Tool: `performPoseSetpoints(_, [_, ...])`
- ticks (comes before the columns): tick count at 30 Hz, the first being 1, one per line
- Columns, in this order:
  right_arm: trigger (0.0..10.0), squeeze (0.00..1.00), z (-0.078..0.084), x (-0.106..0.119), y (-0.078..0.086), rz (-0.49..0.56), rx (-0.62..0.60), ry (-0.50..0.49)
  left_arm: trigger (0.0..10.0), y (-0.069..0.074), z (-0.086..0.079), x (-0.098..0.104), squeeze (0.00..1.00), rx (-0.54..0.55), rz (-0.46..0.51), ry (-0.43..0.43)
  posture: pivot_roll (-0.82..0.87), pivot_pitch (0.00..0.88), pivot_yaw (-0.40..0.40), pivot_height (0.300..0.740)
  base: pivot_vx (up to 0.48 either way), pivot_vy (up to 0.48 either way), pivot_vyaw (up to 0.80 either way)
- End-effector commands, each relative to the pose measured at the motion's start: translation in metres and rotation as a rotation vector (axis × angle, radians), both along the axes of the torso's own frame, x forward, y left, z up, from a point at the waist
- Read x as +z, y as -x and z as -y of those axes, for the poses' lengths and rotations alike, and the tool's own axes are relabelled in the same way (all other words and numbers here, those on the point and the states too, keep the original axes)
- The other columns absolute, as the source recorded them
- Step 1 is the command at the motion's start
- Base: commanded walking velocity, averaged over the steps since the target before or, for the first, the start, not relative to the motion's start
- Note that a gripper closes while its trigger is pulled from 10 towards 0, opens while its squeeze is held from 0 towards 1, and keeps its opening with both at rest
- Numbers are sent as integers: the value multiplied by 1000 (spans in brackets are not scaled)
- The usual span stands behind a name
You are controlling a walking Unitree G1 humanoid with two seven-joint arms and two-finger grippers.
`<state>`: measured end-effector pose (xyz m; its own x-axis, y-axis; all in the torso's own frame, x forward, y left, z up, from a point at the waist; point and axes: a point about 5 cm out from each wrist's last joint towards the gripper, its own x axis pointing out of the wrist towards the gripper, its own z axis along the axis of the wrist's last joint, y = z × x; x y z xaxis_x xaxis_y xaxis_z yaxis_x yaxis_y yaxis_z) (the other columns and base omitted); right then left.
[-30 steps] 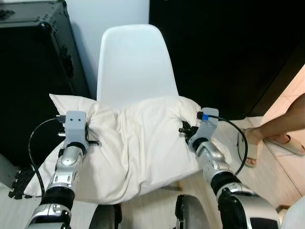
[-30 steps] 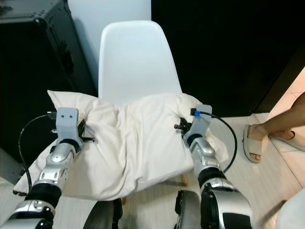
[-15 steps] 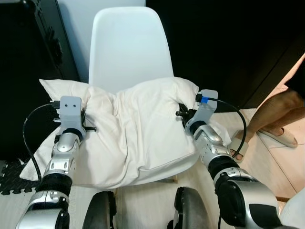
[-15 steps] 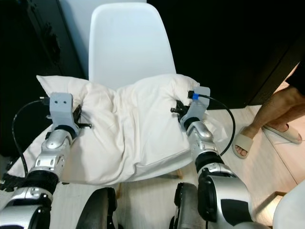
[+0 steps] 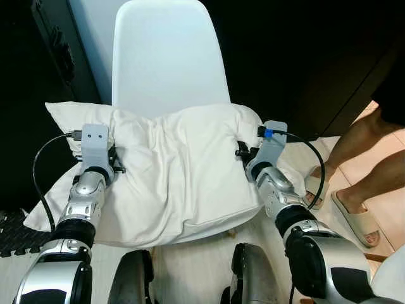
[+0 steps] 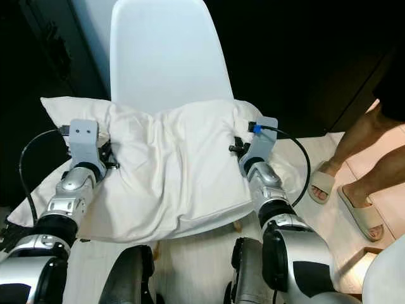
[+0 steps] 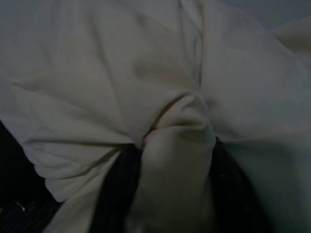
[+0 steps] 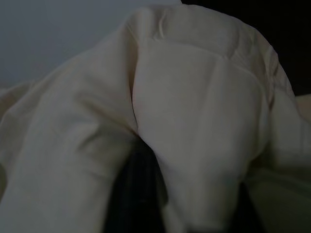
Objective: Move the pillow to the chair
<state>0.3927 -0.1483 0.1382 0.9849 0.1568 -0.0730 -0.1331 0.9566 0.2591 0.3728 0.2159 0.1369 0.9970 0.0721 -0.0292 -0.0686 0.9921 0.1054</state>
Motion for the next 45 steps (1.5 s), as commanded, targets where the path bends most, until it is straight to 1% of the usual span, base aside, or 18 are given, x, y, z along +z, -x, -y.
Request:
performPoseSetpoints(1, [10000, 1000, -8, 0, 0, -11, 34, -28, 10000, 0, 12, -11, 1000, -45, -51, 31, 54, 260, -81, 557, 0, 0, 0])
performPoseSetpoints(12, [10000, 1000, -4, 9, -3, 40, 23, -81, 10000, 6, 4, -6, 1000, -6, 12, 84, 59, 233, -77, 557, 0, 0, 0])
performPoseSetpoints(16, [10000, 1000, 3, 16, -5, 76, -13, -103, 10000, 21, -11, -7, 1000, 54, 54, 96, 65, 206, -71, 557, 0, 0, 0])
performPoseSetpoints(19, [10000, 1000, 13, 18, -6, 74, -80, -61, 10000, 33, -21, -7, 1000, 103, 76, 85, 68, 192, -69, 557, 0, 0, 0])
performPoseSetpoints(20, [10000, 31, 21, 20, -6, 77, -122, -51, 10000, 39, -25, -6, 1000, 127, 94, 79, 71, 187, -69, 557, 0, 0, 0])
performPoseSetpoints(21, [10000, 0, 28, 22, -6, 87, -158, -51, 10000, 44, -29, -4, 1000, 147, 114, 72, 71, 184, -68, 557, 0, 0, 0])
performPoseSetpoints(22, [10000, 0, 34, 25, -6, 105, -185, -61, 10000, 49, -31, -2, 1000, 166, 137, 72, 71, 177, -66, 557, 0, 0, 0])
performPoseSetpoints(23, [10000, 0, 40, 29, -6, 131, -206, -77, 10000, 55, -33, 0, 776, 178, 165, 89, 69, 172, -65, 557, 0, 0, 0])
performPoseSetpoints(24, [10000, 0, 45, 33, -5, 156, -220, -109, 10000, 61, -36, 4, 0, 188, 199, 96, 67, 167, -63, 557, 0, 0, 0])
performPoseSetpoints(27, [10000, 0, 49, 36, -5, 179, -227, -135, 10000, 66, -38, 7, 0, 199, 231, 113, 65, 162, -61, 557, 0, 0, 0])
performPoseSetpoints(30, [10000, 0, 56, 44, -4, 245, -235, -206, 10000, 81, -48, 20, 0, 261, 332, 145, 61, 158, -57, 557, 0, 0, 0])
performPoseSetpoints(33, [10000, 0, 58, 46, -4, 257, -232, -261, 10000, 84, -51, 31, 0, 297, 390, 153, 59, 155, -56, 557, 0, 0, 0])
performPoseSetpoints(37, [10000, 0, 49, 44, -5, 260, -183, -285, 10000, 79, -51, 45, 0, 316, 418, 50, 57, 149, -56, 557, 0, 0, 0])
performPoseSetpoints(39, [10000, 0, 49, 44, -5, 260, -183, -285, 10000, 79, -51, 45, 0, 316, 418, 50, 57, 149, -56, 557, 0, 0, 0])
performPoseSetpoints(41, [10000, 0, 40, 38, -4, 232, -141, -222, 10000, 64, -38, 46, 0, 231, 338, -67, 64, 144, -56, 557, 0, 0, 0])
performPoseSetpoints(43, [10000, 0, 34, 34, -3, 225, -114, -189, 10000, 56, -27, 44, 0, 168, 299, -88, 62, 139, -53, 557, 0, 0, 0])
performPoseSetpoints(44, [10000, 0, 27, 29, -1, 225, -79, -169, 10000, 48, -14, 41, 0, 106, 272, -38, 56, 134, -50, 557, 0, 0, 0])
performPoseSetpoints(45, [10000, 0, 15, 20, 4, 225, -23, -150, 10000, 41, 9, 38, 0, 14, 253, 112, 44, 123, -40, 557, 0, 0, 0])
